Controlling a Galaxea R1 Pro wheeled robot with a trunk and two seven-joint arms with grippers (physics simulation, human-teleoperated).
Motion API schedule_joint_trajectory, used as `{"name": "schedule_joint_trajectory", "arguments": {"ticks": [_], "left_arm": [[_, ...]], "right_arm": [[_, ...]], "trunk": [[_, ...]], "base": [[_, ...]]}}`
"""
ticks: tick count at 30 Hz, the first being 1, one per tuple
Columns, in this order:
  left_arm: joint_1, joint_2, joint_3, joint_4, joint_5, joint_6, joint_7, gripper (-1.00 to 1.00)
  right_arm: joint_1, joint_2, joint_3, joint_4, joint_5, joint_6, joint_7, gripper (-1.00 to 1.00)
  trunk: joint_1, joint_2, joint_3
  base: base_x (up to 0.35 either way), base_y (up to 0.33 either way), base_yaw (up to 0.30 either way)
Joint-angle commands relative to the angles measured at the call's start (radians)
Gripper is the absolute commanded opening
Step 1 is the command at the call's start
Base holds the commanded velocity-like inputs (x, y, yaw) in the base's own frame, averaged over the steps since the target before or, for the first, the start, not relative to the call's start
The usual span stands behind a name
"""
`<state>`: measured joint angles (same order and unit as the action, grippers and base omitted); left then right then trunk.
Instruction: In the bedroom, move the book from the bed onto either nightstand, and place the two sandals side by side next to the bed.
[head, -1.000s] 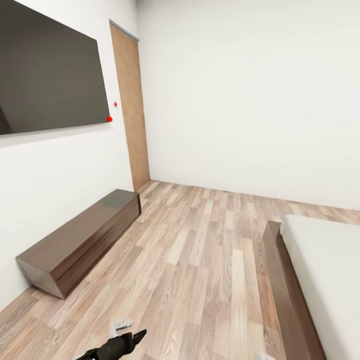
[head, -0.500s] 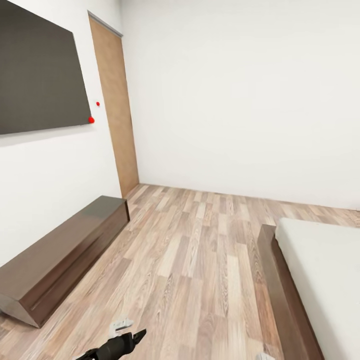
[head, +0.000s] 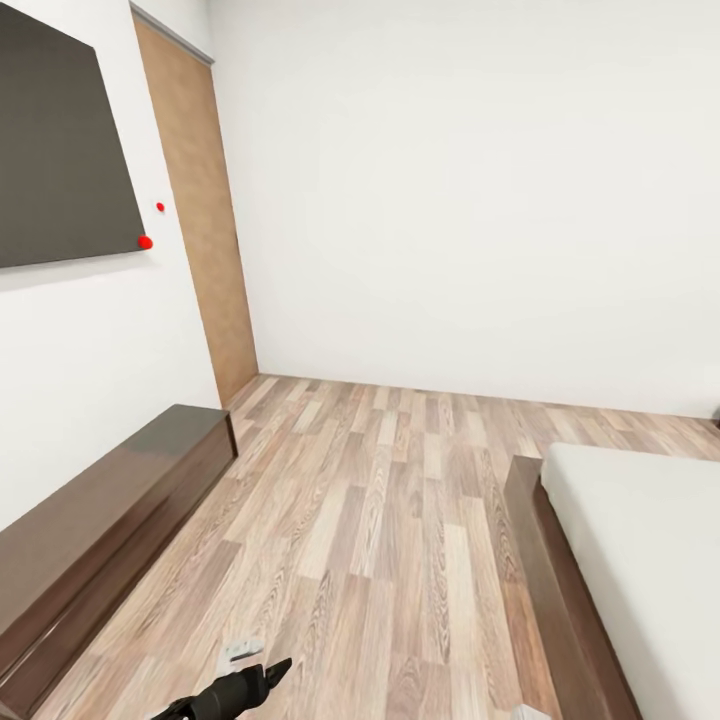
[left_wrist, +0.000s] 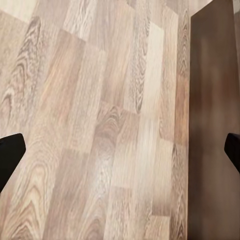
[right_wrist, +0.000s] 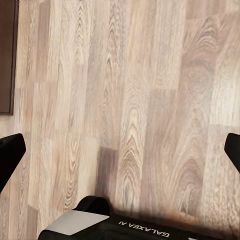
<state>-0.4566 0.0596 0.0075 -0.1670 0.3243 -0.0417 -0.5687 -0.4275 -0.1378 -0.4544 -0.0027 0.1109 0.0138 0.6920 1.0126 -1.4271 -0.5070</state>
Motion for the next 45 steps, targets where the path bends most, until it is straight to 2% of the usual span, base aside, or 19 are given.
{"name": "schedule_joint_trajectory", "arguments": {"ticks": [1,13,25,45], "left_arm": [[-0.001,0.000,0.000,0.001,-0.001,-0.004,-0.003,1.00],[-0.001,0.000,0.002,0.001,0.000,-0.006,-0.003,1.00],[-0.001,0.000,0.002,0.001,0.001,-0.004,-0.002,1.00],[-0.001,0.000,0.002,0.001,0.001,-0.005,-0.002,1.00]], "right_arm": [[0.000,0.000,-0.009,0.000,0.010,0.001,0.003,1.00],[0.000,0.000,-0.009,0.000,0.010,0.001,0.003,1.00],[0.000,0.000,-0.007,0.000,0.010,0.001,0.003,1.00],[0.000,0.000,-0.007,0.000,0.010,0.001,0.004,1.00]], "trunk": [[0.000,0.000,-0.001],[0.000,0.000,-0.001],[0.000,0.000,-0.001],[0.000,0.000,-0.001]], "base": [[0.056,0.000,-0.001],[0.040,0.000,0.000],[0.308,0.000,-0.007],[0.325,0.000,-0.118]]}}
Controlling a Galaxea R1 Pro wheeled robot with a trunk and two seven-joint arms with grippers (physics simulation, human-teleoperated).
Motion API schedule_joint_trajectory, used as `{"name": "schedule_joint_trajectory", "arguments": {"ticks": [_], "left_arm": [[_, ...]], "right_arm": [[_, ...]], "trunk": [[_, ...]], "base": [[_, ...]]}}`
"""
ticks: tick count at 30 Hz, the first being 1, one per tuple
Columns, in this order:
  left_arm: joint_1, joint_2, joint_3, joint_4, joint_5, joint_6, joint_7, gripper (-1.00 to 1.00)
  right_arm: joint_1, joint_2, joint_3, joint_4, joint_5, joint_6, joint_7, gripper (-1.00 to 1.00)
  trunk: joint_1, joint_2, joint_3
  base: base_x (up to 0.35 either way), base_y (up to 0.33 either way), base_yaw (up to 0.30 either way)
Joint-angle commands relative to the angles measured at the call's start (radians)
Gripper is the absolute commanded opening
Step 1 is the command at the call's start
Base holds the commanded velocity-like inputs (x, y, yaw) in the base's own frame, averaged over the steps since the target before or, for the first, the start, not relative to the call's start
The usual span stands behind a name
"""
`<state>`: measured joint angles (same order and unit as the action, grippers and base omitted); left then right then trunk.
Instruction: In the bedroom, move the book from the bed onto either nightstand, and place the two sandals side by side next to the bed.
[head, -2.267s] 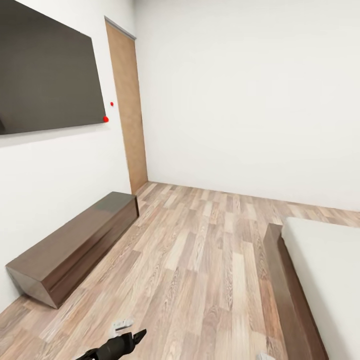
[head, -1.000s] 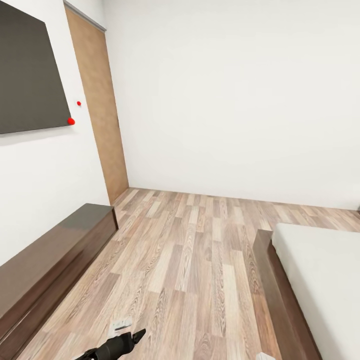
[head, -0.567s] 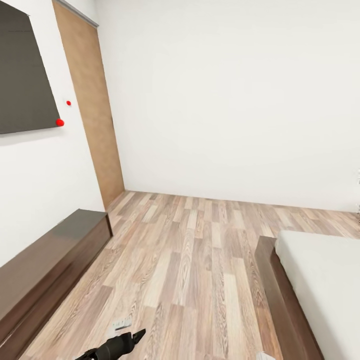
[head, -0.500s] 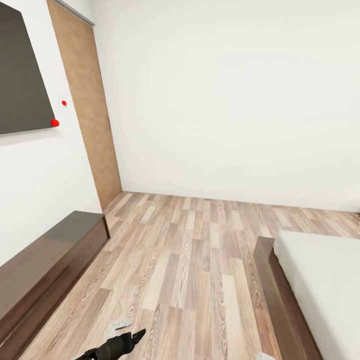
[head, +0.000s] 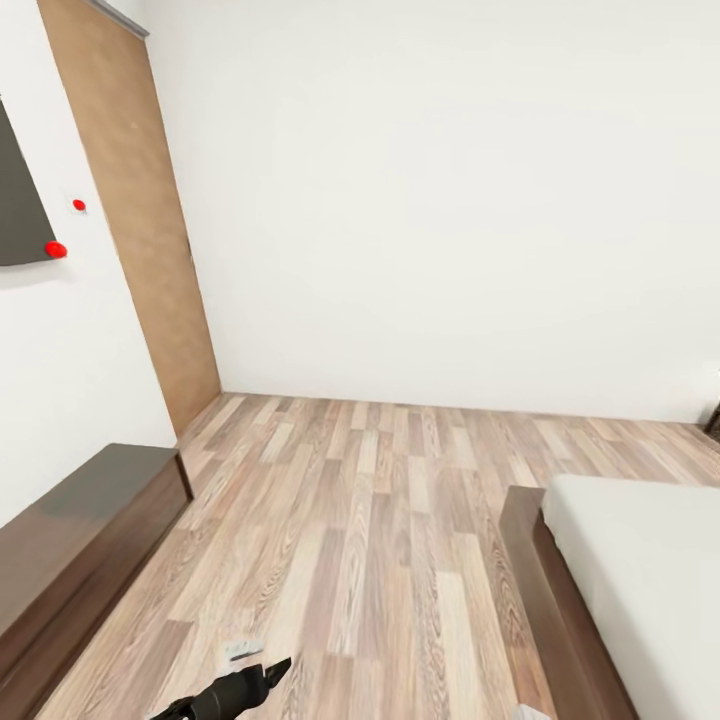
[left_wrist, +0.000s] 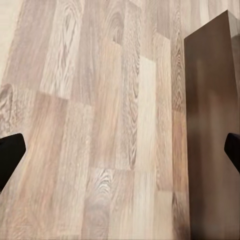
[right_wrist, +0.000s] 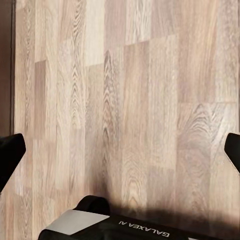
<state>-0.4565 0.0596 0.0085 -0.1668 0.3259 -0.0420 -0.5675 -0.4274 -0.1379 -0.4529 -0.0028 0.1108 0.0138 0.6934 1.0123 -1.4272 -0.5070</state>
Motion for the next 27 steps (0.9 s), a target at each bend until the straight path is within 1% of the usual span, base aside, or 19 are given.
{"name": "schedule_joint_trajectory", "arguments": {"ticks": [1,4,7,15,27], "left_arm": [[-0.001,0.000,0.001,0.001,-0.001,-0.004,-0.003,1.00],[-0.001,0.000,0.000,0.001,-0.001,-0.004,-0.003,1.00],[-0.001,-0.001,0.000,0.001,-0.001,-0.004,-0.003,1.00],[-0.001,-0.002,-0.001,0.001,-0.002,-0.005,-0.003,1.00],[-0.001,-0.013,-0.004,0.010,-0.004,-0.007,-0.003,1.00]], "right_arm": [[-0.001,0.000,-0.009,0.000,0.010,0.002,0.002,1.00],[-0.001,0.000,-0.009,0.000,0.010,0.002,0.002,1.00],[-0.001,0.000,-0.009,0.000,0.010,0.002,0.002,1.00],[-0.001,0.000,-0.009,0.000,0.010,0.002,0.001,1.00],[-0.001,0.001,-0.009,0.000,0.010,0.002,0.001,1.00]], "trunk": [[0.000,0.000,-0.001],[0.000,0.000,-0.001],[0.000,0.000,-0.001],[0.000,0.000,-0.001],[0.000,0.000,-0.001]], "base": [[0.283,0.000,-0.201],[0.277,0.000,-0.185],[0.267,0.000,-0.062],[0.257,0.000,-0.010],[0.253,0.000,0.000]]}}
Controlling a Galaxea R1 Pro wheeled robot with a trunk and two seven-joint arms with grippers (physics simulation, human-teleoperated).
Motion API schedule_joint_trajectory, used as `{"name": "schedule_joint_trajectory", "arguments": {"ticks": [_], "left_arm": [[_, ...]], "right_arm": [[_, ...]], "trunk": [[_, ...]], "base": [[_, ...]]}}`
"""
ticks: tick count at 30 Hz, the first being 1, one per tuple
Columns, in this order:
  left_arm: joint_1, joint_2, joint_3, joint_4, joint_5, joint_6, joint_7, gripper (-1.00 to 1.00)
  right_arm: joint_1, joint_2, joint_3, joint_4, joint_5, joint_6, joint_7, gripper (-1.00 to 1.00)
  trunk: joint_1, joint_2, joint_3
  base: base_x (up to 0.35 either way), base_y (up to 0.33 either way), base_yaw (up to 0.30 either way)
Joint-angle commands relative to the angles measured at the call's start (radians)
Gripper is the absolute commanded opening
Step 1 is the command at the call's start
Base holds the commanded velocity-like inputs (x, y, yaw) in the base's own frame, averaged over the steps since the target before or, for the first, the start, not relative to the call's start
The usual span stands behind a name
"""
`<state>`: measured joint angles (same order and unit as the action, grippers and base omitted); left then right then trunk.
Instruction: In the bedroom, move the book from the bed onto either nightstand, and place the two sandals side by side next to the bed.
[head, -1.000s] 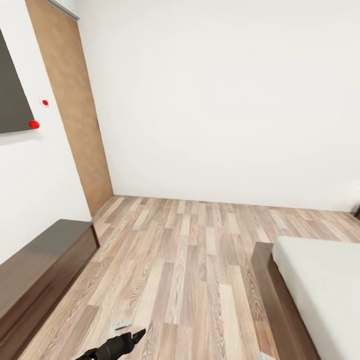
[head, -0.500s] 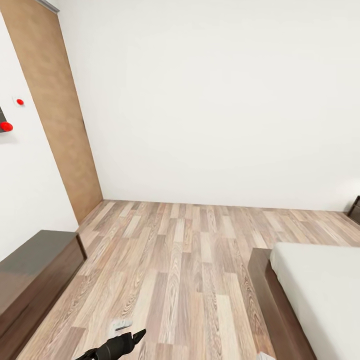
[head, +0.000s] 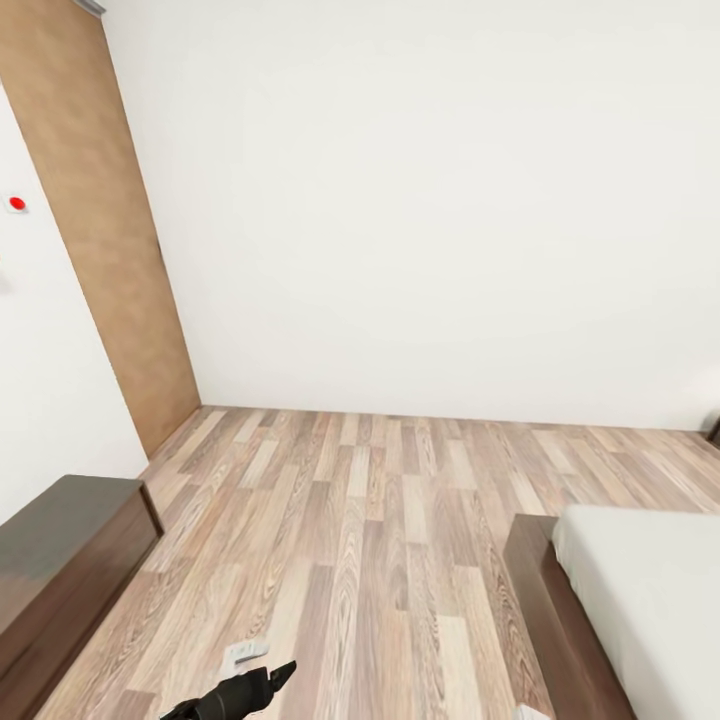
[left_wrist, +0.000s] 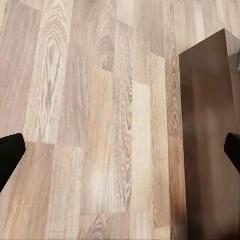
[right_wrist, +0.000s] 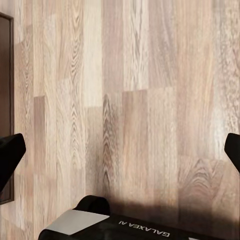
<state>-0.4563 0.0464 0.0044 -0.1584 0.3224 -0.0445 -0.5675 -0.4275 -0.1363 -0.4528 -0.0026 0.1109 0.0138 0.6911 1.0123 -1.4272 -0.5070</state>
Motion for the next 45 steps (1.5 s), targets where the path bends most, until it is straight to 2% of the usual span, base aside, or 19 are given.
{"name": "schedule_joint_trajectory", "arguments": {"ticks": [1,45], "left_arm": [[-0.001,0.000,0.000,0.002,0.000,-0.004,-0.003,1.00],[-0.001,0.001,0.002,0.003,0.001,-0.018,-0.003,1.00]], "right_arm": [[-0.001,0.000,-0.009,0.000,0.010,0.001,0.003,1.00],[-0.001,-0.002,-0.010,-0.001,0.010,0.001,0.003,1.00]], "trunk": [[0.000,0.000,-0.001],[0.000,0.000,-0.001]], "base": [[0.253,0.000,0.000],[0.308,0.000,0.000]]}}
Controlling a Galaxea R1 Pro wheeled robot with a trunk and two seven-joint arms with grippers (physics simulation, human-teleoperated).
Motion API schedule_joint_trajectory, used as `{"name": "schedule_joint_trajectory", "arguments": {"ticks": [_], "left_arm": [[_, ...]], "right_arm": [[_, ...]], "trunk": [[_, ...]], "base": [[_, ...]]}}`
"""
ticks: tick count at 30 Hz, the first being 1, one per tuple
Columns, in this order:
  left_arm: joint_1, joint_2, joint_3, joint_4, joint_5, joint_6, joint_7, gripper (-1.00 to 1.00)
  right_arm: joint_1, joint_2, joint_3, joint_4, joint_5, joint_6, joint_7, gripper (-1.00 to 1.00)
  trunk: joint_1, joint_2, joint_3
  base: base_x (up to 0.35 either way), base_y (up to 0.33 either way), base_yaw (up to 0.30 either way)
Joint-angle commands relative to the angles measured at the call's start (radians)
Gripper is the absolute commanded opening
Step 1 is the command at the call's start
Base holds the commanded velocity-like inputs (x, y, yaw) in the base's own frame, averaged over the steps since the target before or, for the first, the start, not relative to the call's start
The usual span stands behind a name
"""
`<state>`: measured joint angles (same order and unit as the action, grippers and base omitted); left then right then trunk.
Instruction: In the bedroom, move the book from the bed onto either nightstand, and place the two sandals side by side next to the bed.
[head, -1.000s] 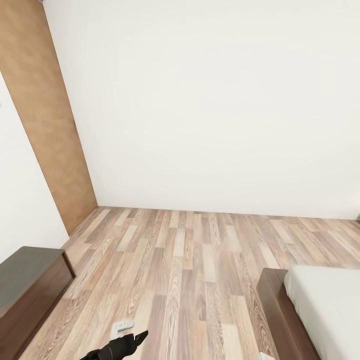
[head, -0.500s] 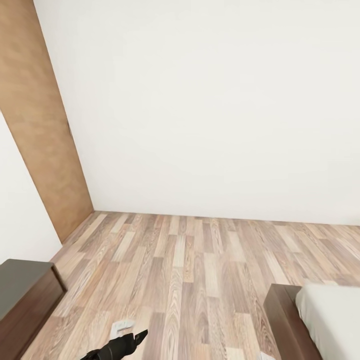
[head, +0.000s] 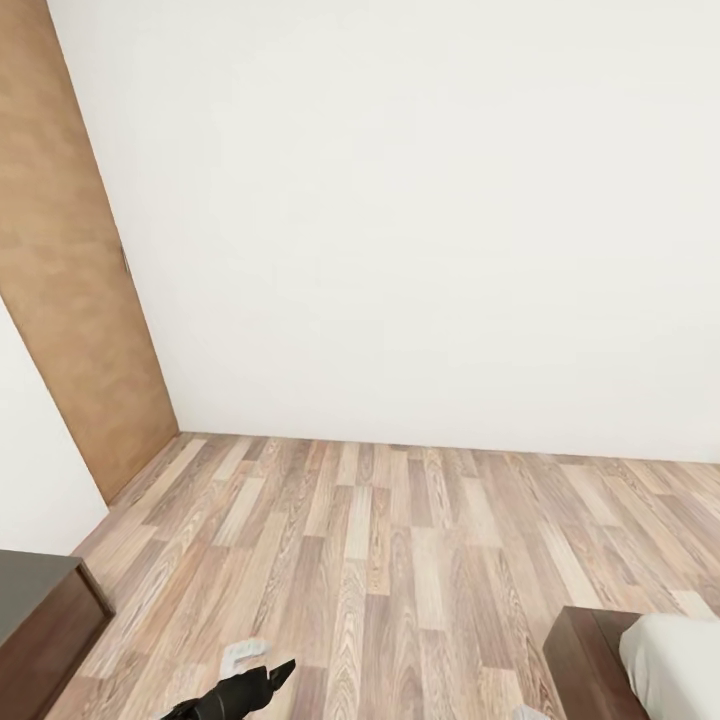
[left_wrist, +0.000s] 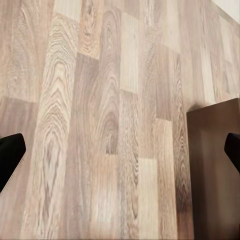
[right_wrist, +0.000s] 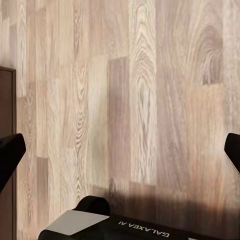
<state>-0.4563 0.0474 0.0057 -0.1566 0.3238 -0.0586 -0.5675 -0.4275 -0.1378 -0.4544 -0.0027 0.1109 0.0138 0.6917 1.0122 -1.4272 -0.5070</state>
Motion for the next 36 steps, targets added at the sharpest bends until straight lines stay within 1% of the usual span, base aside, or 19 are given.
{"name": "schedule_joint_trajectory", "arguments": {"ticks": [1,18,22,24,26,27,29,31,32,33,34,36], "left_arm": [[-0.001,0.000,0.000,0.002,0.000,-0.004,-0.003,1.00],[-0.001,0.000,0.000,0.001,0.000,-0.004,-0.003,1.00],[-0.001,-0.001,-0.005,-0.001,-0.009,-0.004,-0.001,1.00],[-0.001,-0.001,-0.025,-0.001,-0.038,-0.003,0.005,1.00],[-0.001,-0.001,-0.045,0.001,-0.079,-0.003,0.012,1.00],[0.000,-0.001,-0.048,0.003,-0.088,-0.004,0.015,1.00],[0.012,0.002,-0.058,0.056,-0.145,-0.008,0.028,1.00],[0.017,0.006,-0.060,0.103,-0.179,-0.035,0.032,1.00],[0.023,0.007,-0.062,0.118,-0.207,-0.073,0.033,1.00],[0.030,0.009,-0.063,0.124,-0.231,-0.098,0.033,1.00],[0.034,0.011,-0.063,0.127,-0.244,-0.108,0.034,1.00],[0.050,0.026,-0.064,0.132,-0.304,-0.132,0.035,1.00]], "right_arm": [[-0.001,0.000,-0.009,0.000,0.010,0.001,0.002,1.00],[-0.001,0.000,-0.009,-0.001,0.010,0.001,0.002,1.00],[-0.001,0.000,-0.008,-0.001,0.010,0.000,0.002,1.00],[-0.001,0.000,-0.008,0.000,0.010,0.000,0.002,1.00],[-0.001,0.000,-0.009,0.000,0.010,0.000,0.002,1.00],[-0.001,0.000,-0.009,0.000,0.009,0.001,0.002,1.00],[-0.001,0.000,-0.009,0.000,0.009,0.001,0.002,1.00],[-0.001,0.000,-0.008,0.003,0.009,0.000,0.002,1.00],[-0.001,0.000,-0.008,0.005,0.009,0.000,0.002,1.00],[-0.001,0.000,-0.008,0.007,0.008,0.000,0.002,1.00],[-0.001,0.000,-0.008,0.008,0.008,0.001,0.002,1.00],[-0.001,-0.001,-0.007,0.011,0.006,0.000,0.001,1.00]], "trunk": [[0.001,0.000,-0.001],[0.001,0.000,-0.001],[0.001,0.000,-0.001],[0.001,0.000,-0.001],[0.001,0.000,-0.001],[0.001,0.000,-0.001],[0.001,0.000,-0.001],[0.001,0.000,-0.001],[0.001,0.000,-0.001],[0.001,0.000,-0.001],[0.001,0.000,-0.001],[0.001,0.000,-0.001]], "base": [[0.327,0.000,0.000],[0.327,0.000,0.000],[0.327,0.000,0.000],[0.327,0.000,0.000],[0.327,0.000,0.000],[0.327,0.000,0.000],[0.327,0.000,0.000],[0.320,0.000,0.000],[0.309,0.000,0.000],[0.306,0.000,0.000],[0.303,0.000,0.000],[0.295,0.000,0.000]]}}
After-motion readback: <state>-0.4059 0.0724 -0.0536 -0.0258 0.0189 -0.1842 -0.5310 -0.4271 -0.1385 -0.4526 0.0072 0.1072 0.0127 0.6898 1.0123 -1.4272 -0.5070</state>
